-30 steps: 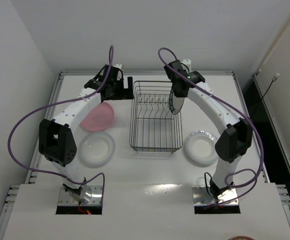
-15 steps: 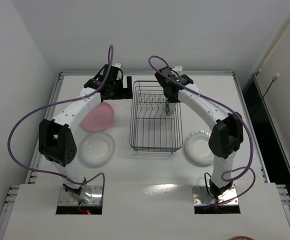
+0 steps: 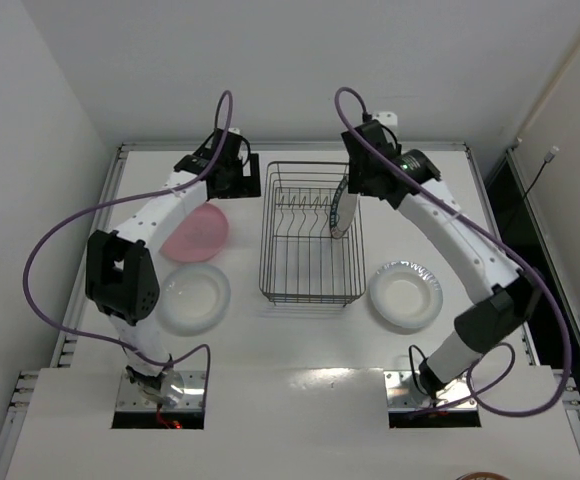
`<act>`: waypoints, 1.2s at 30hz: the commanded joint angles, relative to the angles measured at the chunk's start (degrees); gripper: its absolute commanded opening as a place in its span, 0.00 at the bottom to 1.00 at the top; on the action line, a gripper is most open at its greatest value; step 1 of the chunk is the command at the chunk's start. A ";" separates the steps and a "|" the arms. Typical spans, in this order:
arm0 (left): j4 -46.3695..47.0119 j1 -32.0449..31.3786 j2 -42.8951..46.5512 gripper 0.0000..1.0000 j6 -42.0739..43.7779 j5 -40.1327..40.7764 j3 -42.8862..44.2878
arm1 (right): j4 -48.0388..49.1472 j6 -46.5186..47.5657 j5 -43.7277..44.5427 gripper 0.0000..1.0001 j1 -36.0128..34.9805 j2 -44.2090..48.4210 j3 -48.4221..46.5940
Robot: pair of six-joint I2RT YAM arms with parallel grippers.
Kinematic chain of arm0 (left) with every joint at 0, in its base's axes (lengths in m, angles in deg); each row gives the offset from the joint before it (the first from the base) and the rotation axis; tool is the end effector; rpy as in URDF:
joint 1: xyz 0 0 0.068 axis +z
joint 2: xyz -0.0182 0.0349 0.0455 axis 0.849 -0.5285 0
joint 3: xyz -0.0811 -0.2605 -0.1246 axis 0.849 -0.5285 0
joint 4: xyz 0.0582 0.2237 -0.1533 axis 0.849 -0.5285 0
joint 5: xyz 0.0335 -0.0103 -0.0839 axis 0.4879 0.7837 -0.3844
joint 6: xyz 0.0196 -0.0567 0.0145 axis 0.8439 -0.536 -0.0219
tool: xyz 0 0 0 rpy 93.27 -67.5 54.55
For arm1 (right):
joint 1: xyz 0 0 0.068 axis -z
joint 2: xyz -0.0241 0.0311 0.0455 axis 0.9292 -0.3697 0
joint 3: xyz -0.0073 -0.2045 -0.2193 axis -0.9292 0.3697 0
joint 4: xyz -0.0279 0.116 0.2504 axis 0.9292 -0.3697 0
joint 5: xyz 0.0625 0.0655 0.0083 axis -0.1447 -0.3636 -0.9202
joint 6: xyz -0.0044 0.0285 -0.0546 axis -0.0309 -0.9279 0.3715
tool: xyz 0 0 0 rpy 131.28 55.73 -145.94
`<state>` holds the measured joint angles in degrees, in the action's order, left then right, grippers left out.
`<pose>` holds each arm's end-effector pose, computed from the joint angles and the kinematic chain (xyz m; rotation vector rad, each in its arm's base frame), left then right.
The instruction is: Load the plates into the dish rack
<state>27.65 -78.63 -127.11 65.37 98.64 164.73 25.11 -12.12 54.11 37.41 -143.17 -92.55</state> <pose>0.4052 -0.1431 0.3244 -0.1637 2.3812 -0.1637 0.3333 0.1677 0.4043 0.2844 2.2119 -0.1763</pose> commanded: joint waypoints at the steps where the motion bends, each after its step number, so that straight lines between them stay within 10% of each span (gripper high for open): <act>1: -1.24 0.32 -3.97 1.00 -0.82 8.36 1.22 | 1.37 1.64 -2.21 0.48 -0.22 5.26 3.08; 17: -3.53 3.31 -19.80 0.90 -1.44 7.58 3.07 | 1.11 4.02 -1.60 0.56 0.31 17.22 10.47; 20: -3.53 3.31 -21.12 0.66 -0.30 5.39 3.07 | 1.11 4.55 -1.60 0.58 0.31 18.53 10.47; 21: -3.53 3.31 -21.64 0.37 -0.29 4.86 3.59 | 0.59 4.55 -0.99 0.58 0.31 18.54 10.47; 24: -4.05 3.31 -22.17 0.03 0.23 3.63 4.21 | -0.55 4.55 -0.46 0.58 0.31 19.07 9.94; 36: -4.58 5.41 -12.60 0.00 -1.08 8.11 10.18 | -2.23 5.60 0.68 0.59 0.84 27.49 14.68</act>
<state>20.79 -75.18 -146.91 65.68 106.49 170.26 23.32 -7.35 52.93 37.85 -119.26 -80.11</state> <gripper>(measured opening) 0.046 0.591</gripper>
